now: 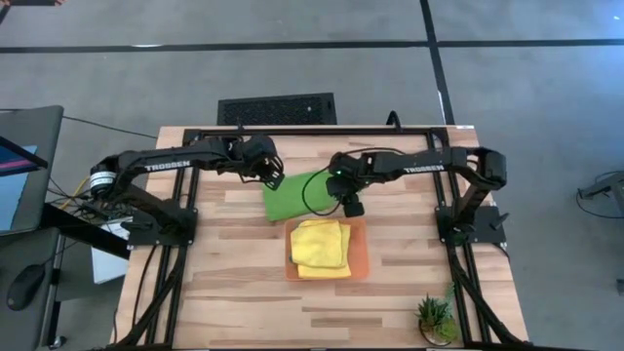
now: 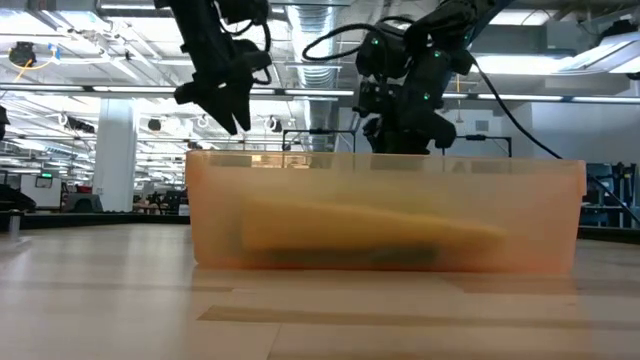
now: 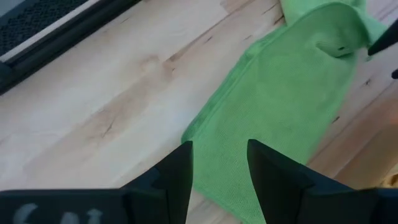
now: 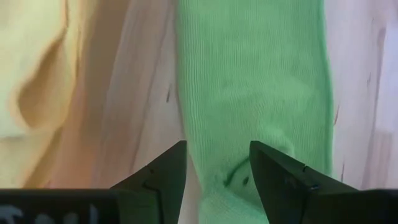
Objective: Fold microfiber towels
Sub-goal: Fold the green towel
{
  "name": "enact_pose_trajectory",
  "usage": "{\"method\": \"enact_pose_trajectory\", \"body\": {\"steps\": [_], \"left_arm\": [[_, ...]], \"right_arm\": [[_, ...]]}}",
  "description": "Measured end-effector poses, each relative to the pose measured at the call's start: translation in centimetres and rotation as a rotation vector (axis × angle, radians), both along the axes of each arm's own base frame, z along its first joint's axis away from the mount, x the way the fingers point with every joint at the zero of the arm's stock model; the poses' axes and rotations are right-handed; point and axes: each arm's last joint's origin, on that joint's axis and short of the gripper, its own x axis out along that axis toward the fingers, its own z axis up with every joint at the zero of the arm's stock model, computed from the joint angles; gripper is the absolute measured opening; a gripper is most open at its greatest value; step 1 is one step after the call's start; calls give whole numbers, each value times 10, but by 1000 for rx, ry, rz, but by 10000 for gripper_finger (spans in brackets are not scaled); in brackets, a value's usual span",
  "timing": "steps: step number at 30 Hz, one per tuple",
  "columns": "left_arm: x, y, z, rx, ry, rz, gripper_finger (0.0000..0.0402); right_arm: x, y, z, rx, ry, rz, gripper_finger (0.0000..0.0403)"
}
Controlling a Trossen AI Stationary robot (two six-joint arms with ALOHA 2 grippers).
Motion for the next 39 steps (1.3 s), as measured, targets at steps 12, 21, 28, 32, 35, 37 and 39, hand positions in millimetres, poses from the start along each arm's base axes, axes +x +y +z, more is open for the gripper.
{"method": "enact_pose_trajectory", "body": {"steps": [12,21,28,32,35,37,39], "left_arm": [[-1,-1,2,8,-3,-19,143],[-1,-1,2,8,-6,-18,143],[0,0,2,7,-8,-15,143],[0,0,2,7,-9,-16,143],[-1,-1,2,6,-7,-16,143],[-1,-1,2,6,-7,-16,143],[-1,-1,2,5,-7,-16,143]], "right_arm": [[1,-1,-15,-42,73,1,197],[8,1,-36,-137,165,-15,193],[0,-4,-19,-203,177,-64,146],[-8,-8,-15,-206,215,-82,97],[-12,-13,-14,-204,243,-96,63],[-16,-17,-15,-198,270,-109,45],[-17,-23,-15,-196,271,-126,28]]}}
